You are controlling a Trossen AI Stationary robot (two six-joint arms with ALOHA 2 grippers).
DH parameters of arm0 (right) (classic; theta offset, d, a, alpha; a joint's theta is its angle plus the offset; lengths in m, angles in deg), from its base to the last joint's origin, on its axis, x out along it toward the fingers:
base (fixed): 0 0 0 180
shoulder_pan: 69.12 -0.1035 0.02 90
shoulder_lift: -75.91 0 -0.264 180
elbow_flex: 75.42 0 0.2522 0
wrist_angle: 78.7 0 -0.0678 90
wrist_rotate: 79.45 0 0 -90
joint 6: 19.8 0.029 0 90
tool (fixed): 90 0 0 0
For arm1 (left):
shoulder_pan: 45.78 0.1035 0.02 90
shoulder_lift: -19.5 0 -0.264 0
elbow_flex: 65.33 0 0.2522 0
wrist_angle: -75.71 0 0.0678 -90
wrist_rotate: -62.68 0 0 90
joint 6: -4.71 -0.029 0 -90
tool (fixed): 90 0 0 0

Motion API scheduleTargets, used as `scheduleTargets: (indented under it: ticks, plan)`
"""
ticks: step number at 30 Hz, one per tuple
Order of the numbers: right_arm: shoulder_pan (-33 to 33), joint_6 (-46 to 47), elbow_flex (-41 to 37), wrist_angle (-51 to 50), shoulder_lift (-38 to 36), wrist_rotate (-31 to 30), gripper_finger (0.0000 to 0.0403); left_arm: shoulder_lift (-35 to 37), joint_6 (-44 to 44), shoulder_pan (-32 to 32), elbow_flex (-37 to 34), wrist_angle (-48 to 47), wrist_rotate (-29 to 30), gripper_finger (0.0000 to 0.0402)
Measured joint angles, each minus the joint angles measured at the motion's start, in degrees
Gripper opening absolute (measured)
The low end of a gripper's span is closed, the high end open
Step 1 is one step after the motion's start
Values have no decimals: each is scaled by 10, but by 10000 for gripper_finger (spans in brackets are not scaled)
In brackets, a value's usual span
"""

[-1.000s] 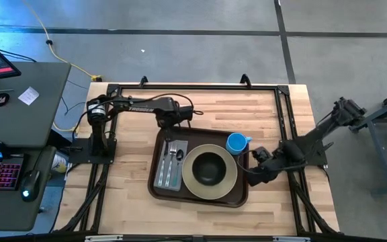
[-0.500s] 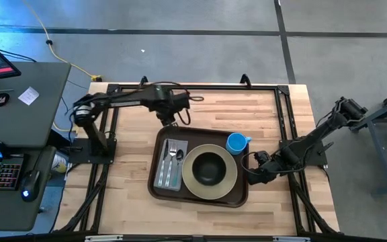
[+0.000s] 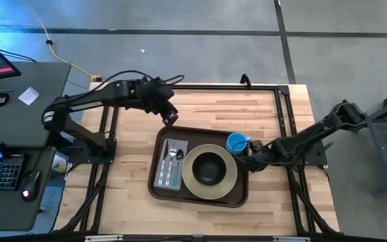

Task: Set up tray
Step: Move the brown tray to the center of the table

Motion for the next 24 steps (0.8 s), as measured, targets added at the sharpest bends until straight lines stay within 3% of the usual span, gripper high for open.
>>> scheduleTargets:
  ticks: [12, 20, 24]
  plan:
    - [10, -22, 1, 22, 78, 16, 134, 26, 22, -29, -1, 0, -4, 145]
    - [28, -22, 2, 8, 81, 10, 131, 25, 18, -28, -1, -8, -5, 145]
    - [45, -22, 1, 5, 81, 2, 111, 25, 18, -28, -1, -8, -5, 145]
